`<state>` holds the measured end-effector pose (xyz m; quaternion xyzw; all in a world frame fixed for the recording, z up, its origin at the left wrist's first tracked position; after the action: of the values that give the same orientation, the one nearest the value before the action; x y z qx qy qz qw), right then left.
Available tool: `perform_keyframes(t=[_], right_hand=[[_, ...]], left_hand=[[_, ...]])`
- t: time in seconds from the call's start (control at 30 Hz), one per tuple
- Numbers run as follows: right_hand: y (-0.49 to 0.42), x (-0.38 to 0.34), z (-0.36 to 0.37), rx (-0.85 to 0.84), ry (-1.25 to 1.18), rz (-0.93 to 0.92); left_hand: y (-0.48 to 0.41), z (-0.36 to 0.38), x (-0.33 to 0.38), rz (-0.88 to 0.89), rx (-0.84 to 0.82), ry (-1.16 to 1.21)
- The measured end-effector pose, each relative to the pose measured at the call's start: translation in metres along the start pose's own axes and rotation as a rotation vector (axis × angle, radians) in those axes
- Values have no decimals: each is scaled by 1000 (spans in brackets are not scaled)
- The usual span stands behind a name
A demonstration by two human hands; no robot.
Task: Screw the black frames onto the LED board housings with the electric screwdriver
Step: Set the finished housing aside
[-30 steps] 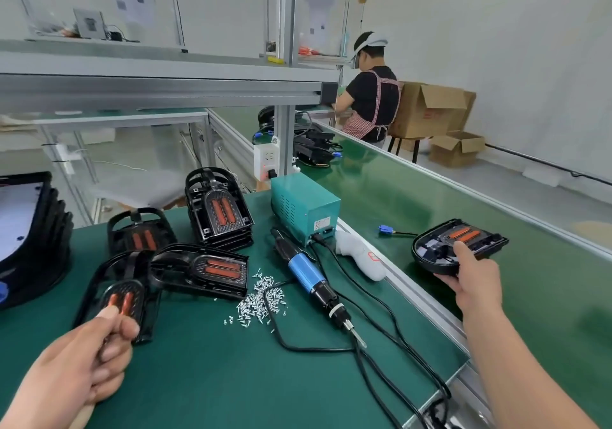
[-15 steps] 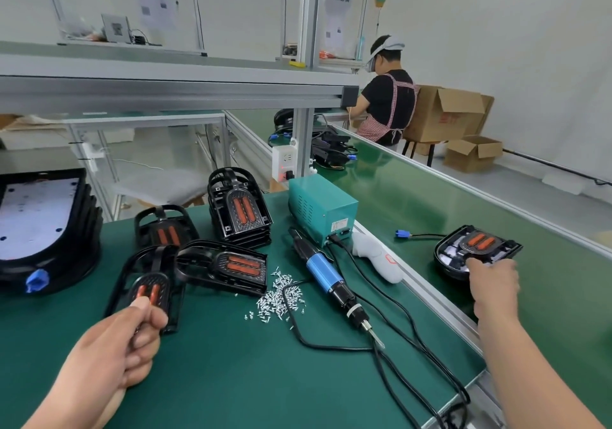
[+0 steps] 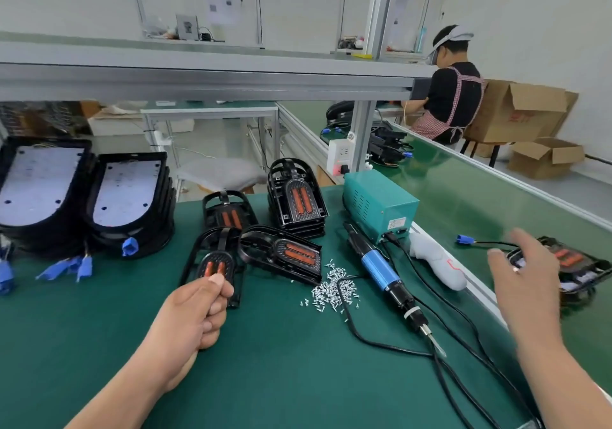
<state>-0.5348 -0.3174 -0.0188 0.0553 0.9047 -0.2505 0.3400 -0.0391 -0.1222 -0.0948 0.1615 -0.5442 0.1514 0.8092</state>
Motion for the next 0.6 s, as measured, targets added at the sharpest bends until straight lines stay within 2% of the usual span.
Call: perform_keyframes(t=[0.2,0.6], right_hand=[[42,-106,36,-184,-117,-303],[144,-282,132,-481,-240,-660]], left_hand=[[1,1,1,-22,15,-1],[7,0,7,-48,55,81]])
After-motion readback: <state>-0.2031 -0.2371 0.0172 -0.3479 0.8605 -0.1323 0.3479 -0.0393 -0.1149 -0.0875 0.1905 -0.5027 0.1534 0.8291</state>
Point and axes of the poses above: each hand's wrist, its own y-axis away from the middle knuckle, its own z-axis out of the palm, x = y × z, the point moved 10 cm from there along -y, towards the middle knuckle, and after that the axes turned 15 degrees about y, right-handed, at the moved point
